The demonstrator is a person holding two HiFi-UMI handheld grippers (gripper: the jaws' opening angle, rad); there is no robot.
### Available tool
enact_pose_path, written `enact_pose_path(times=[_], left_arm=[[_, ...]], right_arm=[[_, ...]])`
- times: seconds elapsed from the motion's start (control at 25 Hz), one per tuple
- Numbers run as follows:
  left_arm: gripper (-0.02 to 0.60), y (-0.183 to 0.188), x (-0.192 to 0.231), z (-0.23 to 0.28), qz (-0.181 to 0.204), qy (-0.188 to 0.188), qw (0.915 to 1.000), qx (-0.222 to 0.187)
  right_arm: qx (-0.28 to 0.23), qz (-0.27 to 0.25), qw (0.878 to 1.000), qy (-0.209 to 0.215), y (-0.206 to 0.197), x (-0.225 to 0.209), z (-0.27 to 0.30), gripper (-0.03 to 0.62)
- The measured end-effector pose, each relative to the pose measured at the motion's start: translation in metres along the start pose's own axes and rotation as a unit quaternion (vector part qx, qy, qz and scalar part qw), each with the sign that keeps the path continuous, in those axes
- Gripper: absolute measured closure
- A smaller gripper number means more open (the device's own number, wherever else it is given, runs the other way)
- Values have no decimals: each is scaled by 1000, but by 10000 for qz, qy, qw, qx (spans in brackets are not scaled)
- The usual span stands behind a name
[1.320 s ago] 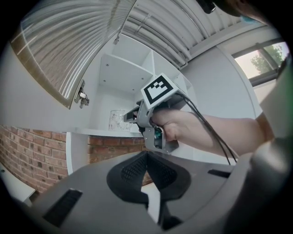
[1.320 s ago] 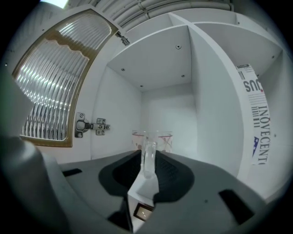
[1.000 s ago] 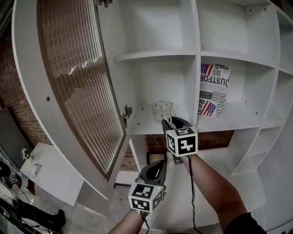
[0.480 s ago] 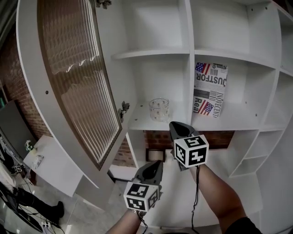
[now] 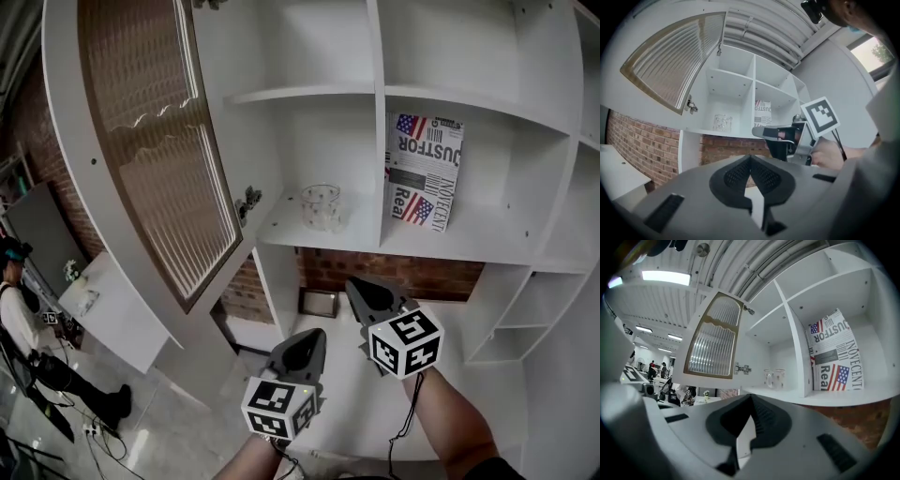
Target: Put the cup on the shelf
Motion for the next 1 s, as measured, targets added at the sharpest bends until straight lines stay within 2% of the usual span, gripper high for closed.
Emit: enact_pose_path(times=[0.28, 0.48, 0.68, 1.0], left_arm=[[577, -14, -21, -24, -58, 303, 9995, 82], [577, -19, -22, -44, -40, 396, 9991, 116], [577, -18, -16, -66, -17, 340, 9994, 84], [577, -19, -11, -105, -66, 8, 9999, 115]], right_arm=[[94, 107, 9993, 354, -24, 19, -29, 594], [87, 184, 9991, 372, -31, 37, -43, 594], [94, 292, 9992, 243, -36, 57, -55, 594], [181, 416, 9989, -126, -42, 98, -78, 594]])
Point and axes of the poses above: the fingertips, and each gripper's own axes: z forward along the fingers, x to its left, y out of its top, the point moved 2 cm from there along -z, backward along the fingers, and after that the axes turned 2 degrees about z, right-handed, at the moved point
